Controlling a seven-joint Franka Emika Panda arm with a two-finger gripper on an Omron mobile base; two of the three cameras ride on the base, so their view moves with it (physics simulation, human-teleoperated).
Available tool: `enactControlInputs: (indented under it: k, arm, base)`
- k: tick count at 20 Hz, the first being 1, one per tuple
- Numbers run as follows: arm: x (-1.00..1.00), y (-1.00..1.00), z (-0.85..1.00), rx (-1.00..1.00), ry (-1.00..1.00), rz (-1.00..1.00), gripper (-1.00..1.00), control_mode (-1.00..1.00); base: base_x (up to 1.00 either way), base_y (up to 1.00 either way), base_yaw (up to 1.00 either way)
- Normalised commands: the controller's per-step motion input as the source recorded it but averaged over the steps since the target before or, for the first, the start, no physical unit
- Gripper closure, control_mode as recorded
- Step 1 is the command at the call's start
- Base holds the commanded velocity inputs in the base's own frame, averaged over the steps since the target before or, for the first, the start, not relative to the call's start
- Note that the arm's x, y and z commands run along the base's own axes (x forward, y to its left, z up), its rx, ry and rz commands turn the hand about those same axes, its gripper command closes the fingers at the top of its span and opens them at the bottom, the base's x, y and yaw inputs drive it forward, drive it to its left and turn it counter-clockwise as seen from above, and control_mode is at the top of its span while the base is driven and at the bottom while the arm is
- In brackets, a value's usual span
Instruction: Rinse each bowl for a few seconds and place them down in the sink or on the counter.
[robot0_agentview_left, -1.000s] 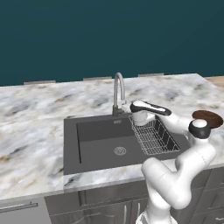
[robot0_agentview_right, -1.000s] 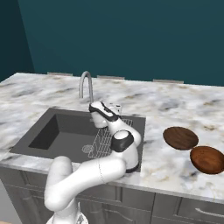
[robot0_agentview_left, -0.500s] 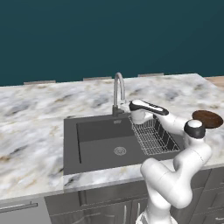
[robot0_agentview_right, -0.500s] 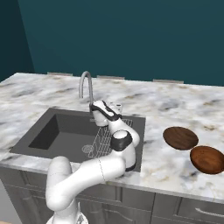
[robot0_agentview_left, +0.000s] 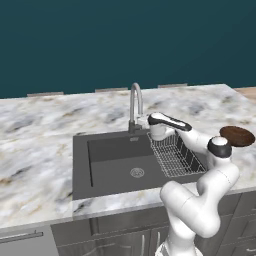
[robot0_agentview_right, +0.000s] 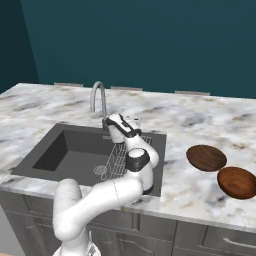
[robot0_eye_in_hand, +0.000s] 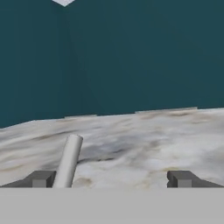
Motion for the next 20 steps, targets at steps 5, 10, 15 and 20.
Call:
enactControlInputs:
  k: [5, 10, 15, 20]
  arm:
    - [0.01, -0.51, -0.09, 0.05, 0.01, 0.00, -1.00, -1.00]
    - [0.02, -0.53, -0.12, 0.06, 0.00, 0.00, -1.00, -1.00]
    - [0.02, -0.57, -0.14, 0.06, 0.00, 0.00, -1.00, -1.00]
    - [0.00, -0.64, -0.14, 0.07, 0.01, 0.00, -1.00, -1.00]
  base:
    - [0.00, 0.00, 0.00]
    - [0.00, 0.00, 0.00]
    - [0.00, 0.00, 0.00]
    - [0.00, 0.00, 0.00]
